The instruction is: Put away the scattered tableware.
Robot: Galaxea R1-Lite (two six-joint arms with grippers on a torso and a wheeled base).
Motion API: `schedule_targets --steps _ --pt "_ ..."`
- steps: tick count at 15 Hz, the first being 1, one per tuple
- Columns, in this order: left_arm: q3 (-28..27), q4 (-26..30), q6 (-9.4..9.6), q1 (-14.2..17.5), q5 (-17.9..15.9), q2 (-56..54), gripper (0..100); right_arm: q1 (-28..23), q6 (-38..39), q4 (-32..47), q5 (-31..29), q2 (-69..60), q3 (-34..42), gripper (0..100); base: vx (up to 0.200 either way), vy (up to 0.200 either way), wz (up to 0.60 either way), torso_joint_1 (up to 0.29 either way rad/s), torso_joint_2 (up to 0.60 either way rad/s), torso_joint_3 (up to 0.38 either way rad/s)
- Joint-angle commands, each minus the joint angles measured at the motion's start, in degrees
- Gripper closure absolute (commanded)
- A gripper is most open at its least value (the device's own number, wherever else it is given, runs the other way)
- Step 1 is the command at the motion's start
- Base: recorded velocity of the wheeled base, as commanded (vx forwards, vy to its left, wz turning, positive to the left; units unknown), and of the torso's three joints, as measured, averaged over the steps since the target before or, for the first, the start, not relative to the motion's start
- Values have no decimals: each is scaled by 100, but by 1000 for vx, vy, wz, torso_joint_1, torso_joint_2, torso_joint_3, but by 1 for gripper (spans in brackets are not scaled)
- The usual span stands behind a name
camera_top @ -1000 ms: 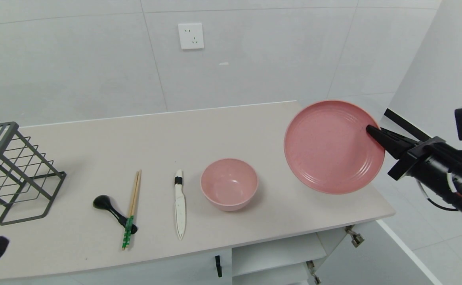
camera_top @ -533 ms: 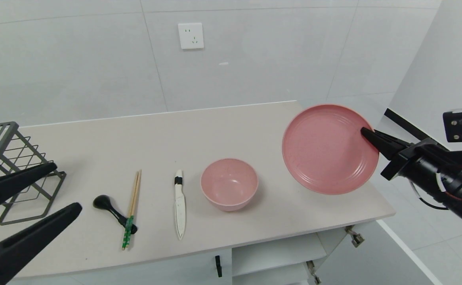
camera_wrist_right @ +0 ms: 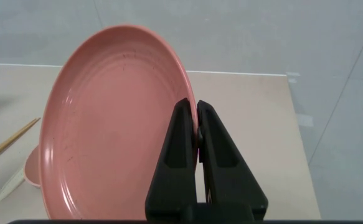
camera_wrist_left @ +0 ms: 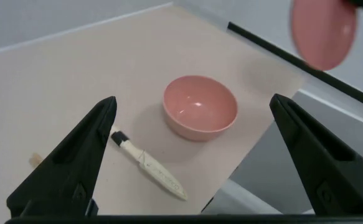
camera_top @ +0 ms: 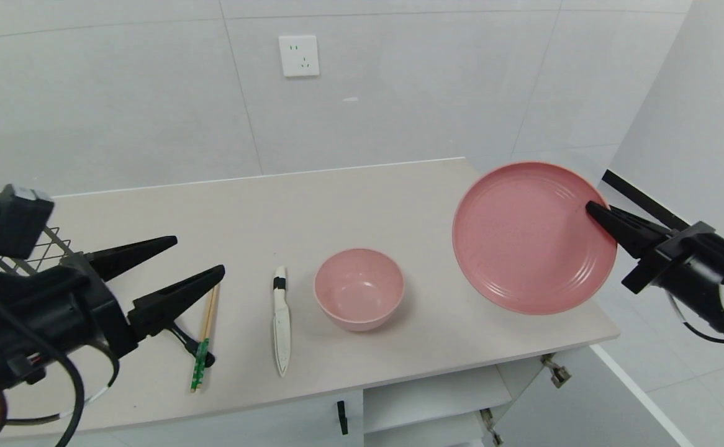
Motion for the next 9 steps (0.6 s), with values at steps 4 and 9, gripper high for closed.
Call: schedule_targets --steps 4,9 --pt "-654 88 -5 -151 632 1156 0 -6 15 10 -10 -407 299 100 0 0 0 0 0 0" --pt "-1173 562 -41 -582 1327 1569 0 -6 -3 10 -10 -398 264 100 0 0 0 0 0 0"
